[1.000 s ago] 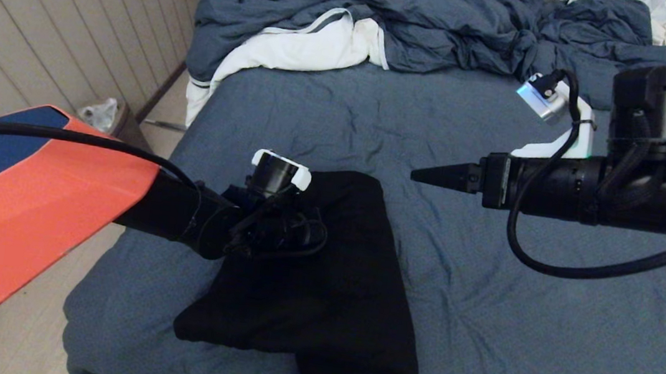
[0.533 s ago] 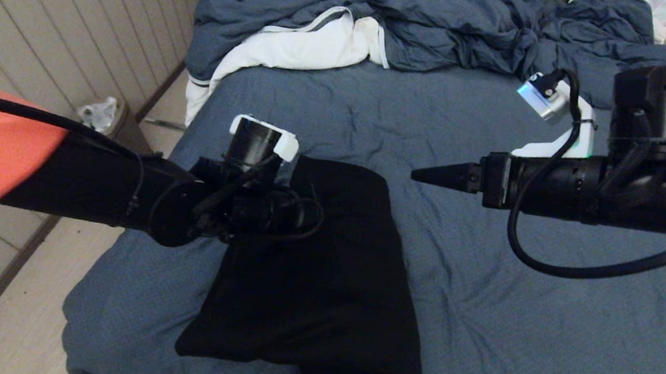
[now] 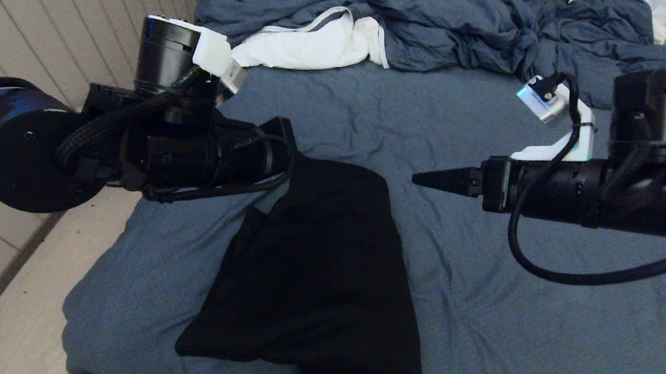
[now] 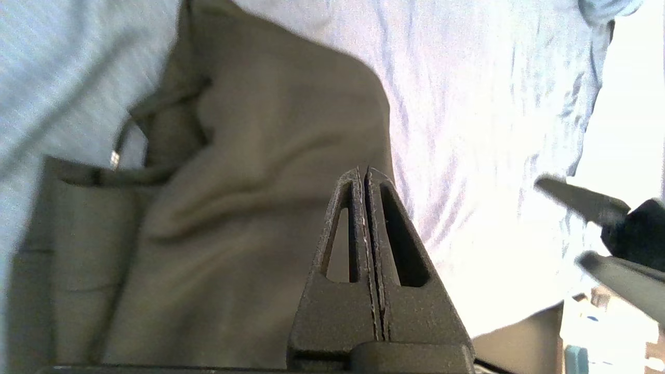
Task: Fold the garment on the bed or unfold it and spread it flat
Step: Unfold the black sweatshirt
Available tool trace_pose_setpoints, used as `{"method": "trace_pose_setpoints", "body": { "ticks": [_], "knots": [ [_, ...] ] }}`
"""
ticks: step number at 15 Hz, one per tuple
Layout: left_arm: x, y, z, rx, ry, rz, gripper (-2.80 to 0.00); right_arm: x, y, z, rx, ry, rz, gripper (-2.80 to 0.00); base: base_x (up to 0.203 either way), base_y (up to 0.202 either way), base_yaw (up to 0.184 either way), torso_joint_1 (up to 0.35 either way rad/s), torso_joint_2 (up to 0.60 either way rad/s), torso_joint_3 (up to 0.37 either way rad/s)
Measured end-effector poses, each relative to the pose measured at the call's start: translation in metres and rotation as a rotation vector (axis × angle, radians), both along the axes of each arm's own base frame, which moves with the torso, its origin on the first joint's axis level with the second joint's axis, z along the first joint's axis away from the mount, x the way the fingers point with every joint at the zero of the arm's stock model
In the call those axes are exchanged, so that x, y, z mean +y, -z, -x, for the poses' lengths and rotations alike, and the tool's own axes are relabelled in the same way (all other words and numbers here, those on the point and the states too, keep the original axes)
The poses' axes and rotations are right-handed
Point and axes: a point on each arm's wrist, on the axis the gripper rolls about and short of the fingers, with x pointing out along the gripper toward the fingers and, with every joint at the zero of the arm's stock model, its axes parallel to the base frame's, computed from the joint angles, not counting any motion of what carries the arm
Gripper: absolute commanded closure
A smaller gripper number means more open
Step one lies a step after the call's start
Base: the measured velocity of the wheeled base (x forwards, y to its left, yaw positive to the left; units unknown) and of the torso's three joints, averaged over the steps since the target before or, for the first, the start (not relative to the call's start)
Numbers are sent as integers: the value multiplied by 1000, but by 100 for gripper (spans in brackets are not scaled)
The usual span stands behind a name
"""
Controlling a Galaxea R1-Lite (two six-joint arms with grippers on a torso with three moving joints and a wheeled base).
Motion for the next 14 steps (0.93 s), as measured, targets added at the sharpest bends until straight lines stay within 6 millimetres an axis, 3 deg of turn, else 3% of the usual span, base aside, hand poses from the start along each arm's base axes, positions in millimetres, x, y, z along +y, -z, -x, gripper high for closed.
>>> {"method": "trace_pose_setpoints", "body": {
  "ticks": [5,8,11,14],
  "knots": [
    [21,-12,-1,-27,-45,-14,0,-1,1,6,-41,-26,54,0,0,0,0,0,0,0],
    [56,-25,9,-23,-123,-20,0,-2,-1,8,-49,-24,51,0,0,0,0,0,0,0],
    [104,-27,40,-10,-216,-76,0,-7,-7,8,-64,-8,44,0,0,0,0,0,0,0],
    [149,-26,90,-8,-316,-124,0,-12,-12,15,-72,8,36,0,0,0,0,0,0,0]
  ]
}}
